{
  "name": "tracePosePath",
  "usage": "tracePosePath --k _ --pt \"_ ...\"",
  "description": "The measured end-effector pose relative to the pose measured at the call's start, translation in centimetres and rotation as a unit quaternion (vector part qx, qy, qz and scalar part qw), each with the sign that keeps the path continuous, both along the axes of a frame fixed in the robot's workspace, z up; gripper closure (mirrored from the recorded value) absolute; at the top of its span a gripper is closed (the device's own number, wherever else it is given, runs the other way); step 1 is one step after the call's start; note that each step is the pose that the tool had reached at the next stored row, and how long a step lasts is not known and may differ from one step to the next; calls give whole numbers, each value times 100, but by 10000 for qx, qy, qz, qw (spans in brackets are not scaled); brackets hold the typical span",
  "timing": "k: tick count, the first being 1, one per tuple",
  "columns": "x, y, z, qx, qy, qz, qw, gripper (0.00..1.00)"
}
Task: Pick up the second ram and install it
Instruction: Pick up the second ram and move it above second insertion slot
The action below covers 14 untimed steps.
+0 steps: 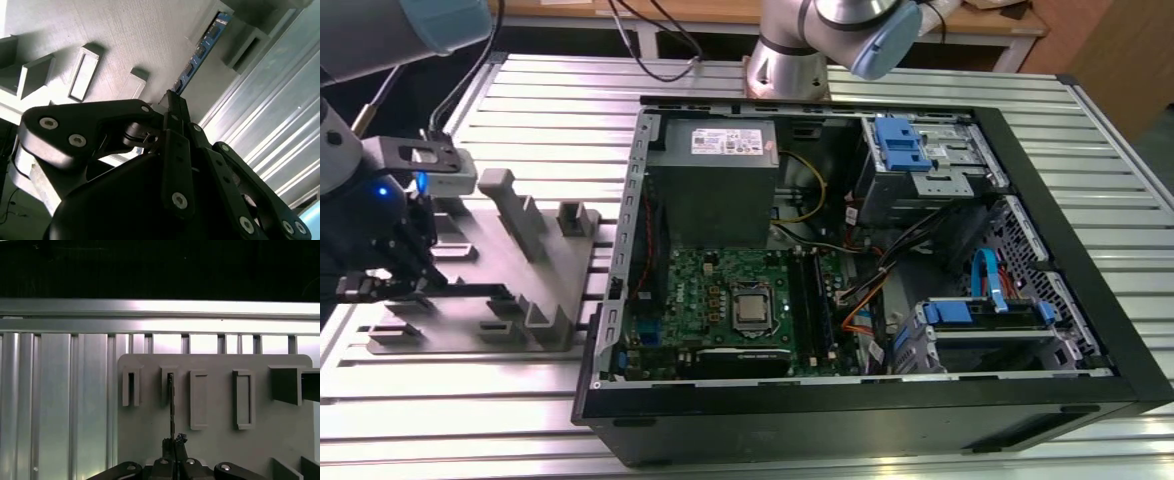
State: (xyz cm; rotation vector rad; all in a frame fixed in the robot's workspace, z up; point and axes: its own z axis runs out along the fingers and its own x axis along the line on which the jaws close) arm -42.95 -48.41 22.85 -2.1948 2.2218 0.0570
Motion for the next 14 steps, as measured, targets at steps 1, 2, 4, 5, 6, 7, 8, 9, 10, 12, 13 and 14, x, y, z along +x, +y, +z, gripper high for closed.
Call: tracePosePath --k 1,2,4,5,6,7,8,9,10,12,13,14 --pt "0 0 30 0 0 0 10000 92" --pt "0 0 61 0 0 0 10000 92" --pt "0 0 121 0 -1 0 10000 92" --pt "0 0 148 0 -1 0 10000 92" --pt "0 0 179 0 0 0 10000 92" --pt "0 0 213 0 -2 0 10000 92" --pt "1 0 248 0 -3 0 10000 92" --pt "1 0 281 0 -3 1 10000 92" --pt "1 0 317 0 -4 1 10000 92" --pt "0 1 388 0 -6 0 10000 92" --pt "0 1 420 0 -6 0 10000 92" --pt "0 1 451 0 -7 0 10000 92"
